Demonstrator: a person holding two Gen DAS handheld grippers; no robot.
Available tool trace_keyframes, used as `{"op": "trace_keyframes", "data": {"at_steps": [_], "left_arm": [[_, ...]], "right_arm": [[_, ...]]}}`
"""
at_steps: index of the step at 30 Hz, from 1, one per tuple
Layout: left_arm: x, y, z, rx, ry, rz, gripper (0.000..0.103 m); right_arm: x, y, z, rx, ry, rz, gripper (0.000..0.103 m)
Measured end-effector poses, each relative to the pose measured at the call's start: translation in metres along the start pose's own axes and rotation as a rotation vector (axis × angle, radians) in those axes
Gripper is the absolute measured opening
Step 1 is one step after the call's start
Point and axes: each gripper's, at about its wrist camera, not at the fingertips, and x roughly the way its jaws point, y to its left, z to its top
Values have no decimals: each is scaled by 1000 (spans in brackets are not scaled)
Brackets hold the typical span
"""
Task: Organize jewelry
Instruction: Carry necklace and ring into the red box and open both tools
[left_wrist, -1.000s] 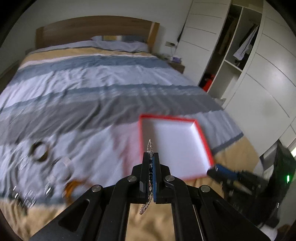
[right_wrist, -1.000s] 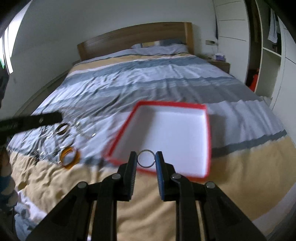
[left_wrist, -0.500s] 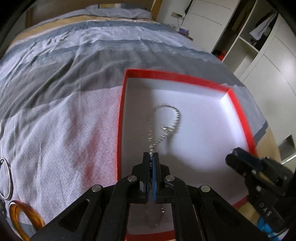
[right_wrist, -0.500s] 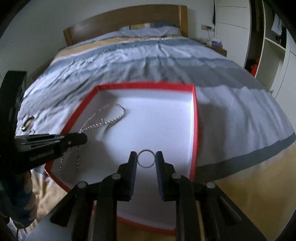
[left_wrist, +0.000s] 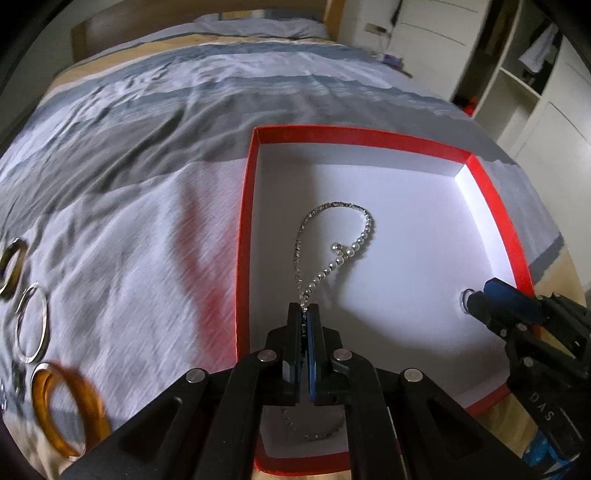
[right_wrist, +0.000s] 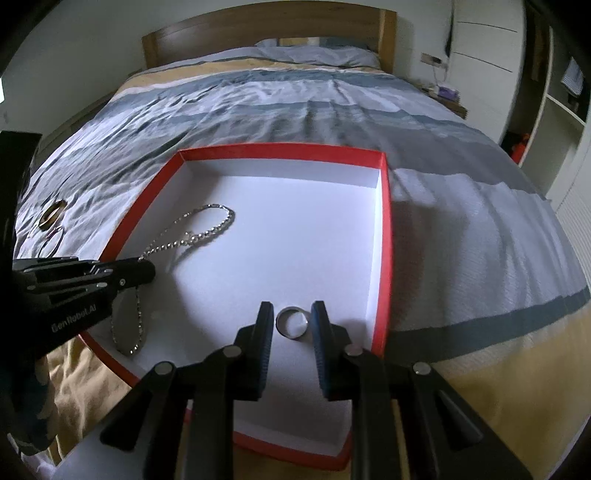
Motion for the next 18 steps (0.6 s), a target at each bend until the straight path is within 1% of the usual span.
{"op": "trace_keyframes", "data": {"at_steps": [3,5,6,9,10,11,15,16,17,18], "left_arm": [[-6,7,-7,-31,4,24,5],[-13,7,-12,-22,-19,71,5],[-14,8,-12,-21,-24,76,5],[-16,10,-11,-24,-25,55,5],[-18,9,-11,-19,-31,44,6],[-19,8,-11,-13,-37,33,11],[-26,5,-8,-15,-46,-12,22],[-30,5,-9,-16,-51,-21,27],[-38,4,-10,-15,-62,-28,34],[-44,3,-11,-14,-76,-26,37]], "right_arm": [[2,5,1,-21,5,18,20],[2,8,1,-27,2,12,22],[1,8,1,-21,1,18,22],[-4,9,2,-4,-11,27,23],[-8,9,2,-1,-19,26,29],[-12,8,3,4,-28,25,37],[-34,0,3,25,-62,13,38],[-43,-2,2,35,-72,6,38],[-49,-5,2,42,-78,3,38],[-56,-6,1,49,-86,-1,38]]}}
